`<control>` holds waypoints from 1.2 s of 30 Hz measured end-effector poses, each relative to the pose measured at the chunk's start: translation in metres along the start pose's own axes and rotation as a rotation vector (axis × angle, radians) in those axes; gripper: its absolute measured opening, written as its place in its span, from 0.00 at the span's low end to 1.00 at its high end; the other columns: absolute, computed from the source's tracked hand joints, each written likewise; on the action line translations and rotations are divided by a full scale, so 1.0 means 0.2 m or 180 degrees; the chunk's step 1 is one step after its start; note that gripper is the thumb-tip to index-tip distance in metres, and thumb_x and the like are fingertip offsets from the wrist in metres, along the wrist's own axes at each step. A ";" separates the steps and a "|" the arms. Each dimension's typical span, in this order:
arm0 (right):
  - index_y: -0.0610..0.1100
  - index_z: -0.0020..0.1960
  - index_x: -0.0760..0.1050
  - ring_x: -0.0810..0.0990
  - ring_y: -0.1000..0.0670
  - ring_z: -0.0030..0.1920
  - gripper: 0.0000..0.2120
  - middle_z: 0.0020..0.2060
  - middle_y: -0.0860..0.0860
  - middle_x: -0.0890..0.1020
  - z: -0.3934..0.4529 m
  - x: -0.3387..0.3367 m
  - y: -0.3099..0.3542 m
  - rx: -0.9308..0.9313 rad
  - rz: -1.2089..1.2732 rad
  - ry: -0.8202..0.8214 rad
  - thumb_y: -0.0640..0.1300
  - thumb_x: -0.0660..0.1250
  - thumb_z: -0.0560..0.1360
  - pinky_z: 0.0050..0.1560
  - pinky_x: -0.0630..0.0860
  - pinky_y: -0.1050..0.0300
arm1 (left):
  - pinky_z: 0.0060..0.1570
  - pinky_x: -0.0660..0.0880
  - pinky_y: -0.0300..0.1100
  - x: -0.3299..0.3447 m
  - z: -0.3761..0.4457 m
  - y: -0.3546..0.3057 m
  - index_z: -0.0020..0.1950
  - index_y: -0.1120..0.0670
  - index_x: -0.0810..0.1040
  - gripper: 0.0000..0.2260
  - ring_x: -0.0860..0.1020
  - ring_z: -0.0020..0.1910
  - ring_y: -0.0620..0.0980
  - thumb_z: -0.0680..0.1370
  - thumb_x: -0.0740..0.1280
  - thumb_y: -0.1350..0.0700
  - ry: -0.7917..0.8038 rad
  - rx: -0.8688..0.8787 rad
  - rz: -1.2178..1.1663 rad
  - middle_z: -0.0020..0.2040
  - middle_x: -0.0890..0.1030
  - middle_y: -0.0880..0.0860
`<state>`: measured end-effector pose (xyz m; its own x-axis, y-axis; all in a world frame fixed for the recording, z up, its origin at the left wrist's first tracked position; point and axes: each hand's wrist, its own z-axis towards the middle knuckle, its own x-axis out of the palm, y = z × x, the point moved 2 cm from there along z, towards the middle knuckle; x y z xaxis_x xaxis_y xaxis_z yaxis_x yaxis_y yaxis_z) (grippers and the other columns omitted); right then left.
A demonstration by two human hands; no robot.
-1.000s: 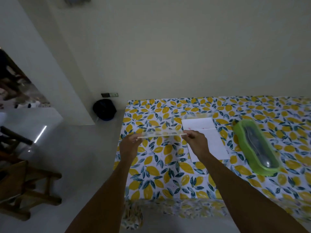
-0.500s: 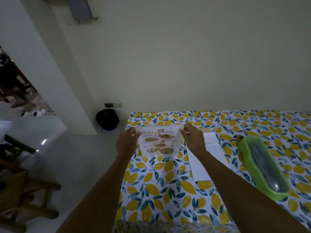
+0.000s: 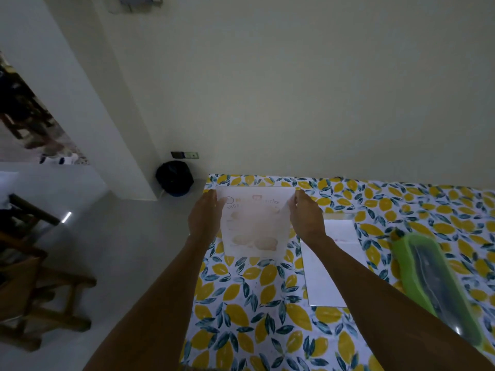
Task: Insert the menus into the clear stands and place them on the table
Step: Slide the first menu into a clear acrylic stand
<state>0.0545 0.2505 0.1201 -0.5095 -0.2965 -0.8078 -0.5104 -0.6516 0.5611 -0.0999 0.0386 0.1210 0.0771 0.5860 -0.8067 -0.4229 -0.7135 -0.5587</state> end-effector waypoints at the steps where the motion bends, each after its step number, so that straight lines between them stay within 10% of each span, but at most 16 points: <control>1: 0.40 0.49 0.70 0.80 0.40 0.44 0.10 0.43 0.42 0.81 0.01 0.01 0.00 0.0000 0.0005 0.0001 0.46 0.57 0.82 0.37 0.67 0.55 | 0.40 0.68 0.45 0.01 0.00 0.00 0.48 0.54 0.72 0.13 0.78 0.45 0.54 0.81 0.60 0.44 0.0000 -0.0024 0.0017 0.46 0.78 0.54; 7: 0.40 0.51 0.70 0.81 0.39 0.46 0.09 0.45 0.41 0.81 0.01 0.06 -0.01 0.0034 -0.0115 0.0062 0.45 0.55 0.82 0.39 0.71 0.52 | 0.50 0.75 0.53 0.07 0.01 -0.02 0.63 0.57 0.70 0.18 0.78 0.55 0.60 0.83 0.54 0.44 0.0025 -0.0008 0.0140 0.58 0.77 0.58; 16: 0.40 0.57 0.71 0.82 0.40 0.51 0.10 0.49 0.42 0.83 0.01 0.08 -0.04 0.0046 -0.0541 0.0299 0.44 0.55 0.82 0.43 0.77 0.50 | 0.45 0.77 0.52 0.08 0.03 -0.01 0.60 0.57 0.69 0.18 0.81 0.49 0.59 0.83 0.52 0.43 0.0103 0.0179 0.0621 0.53 0.80 0.57; 22: 0.41 0.66 0.68 0.78 0.39 0.59 0.18 0.56 0.41 0.80 -0.02 0.01 -0.08 -0.0182 -0.1072 0.0839 0.51 0.51 0.83 0.50 0.78 0.43 | 0.61 0.73 0.56 0.04 0.01 0.00 0.77 0.56 0.56 0.33 0.75 0.65 0.60 0.79 0.57 0.37 0.0635 0.0113 0.0547 0.71 0.72 0.58; 28: 0.41 0.72 0.64 0.74 0.37 0.65 0.27 0.65 0.40 0.76 -0.11 -0.12 -0.07 -0.0103 -0.1335 0.0955 0.58 0.51 0.82 0.59 0.73 0.42 | 0.55 0.75 0.53 -0.03 -0.09 -0.03 0.70 0.58 0.67 0.34 0.77 0.60 0.59 0.76 0.57 0.32 0.0525 0.0119 0.0841 0.64 0.77 0.58; 36: 0.42 0.76 0.59 0.72 0.37 0.67 0.31 0.68 0.40 0.73 -0.36 -0.26 -0.12 -0.0046 -0.1457 0.0966 0.60 0.51 0.81 0.62 0.73 0.40 | 0.69 0.64 0.55 -0.01 -0.39 -0.18 0.78 0.57 0.56 0.37 0.61 0.75 0.57 0.78 0.49 0.32 0.0960 0.0454 0.1218 0.78 0.60 0.58</control>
<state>0.1421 0.2310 0.1353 -0.0137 -0.1672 -0.9858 -0.6223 -0.7703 0.1393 -0.0143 0.0328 0.1264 0.1408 0.1409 -0.9800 -0.5893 -0.7835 -0.1973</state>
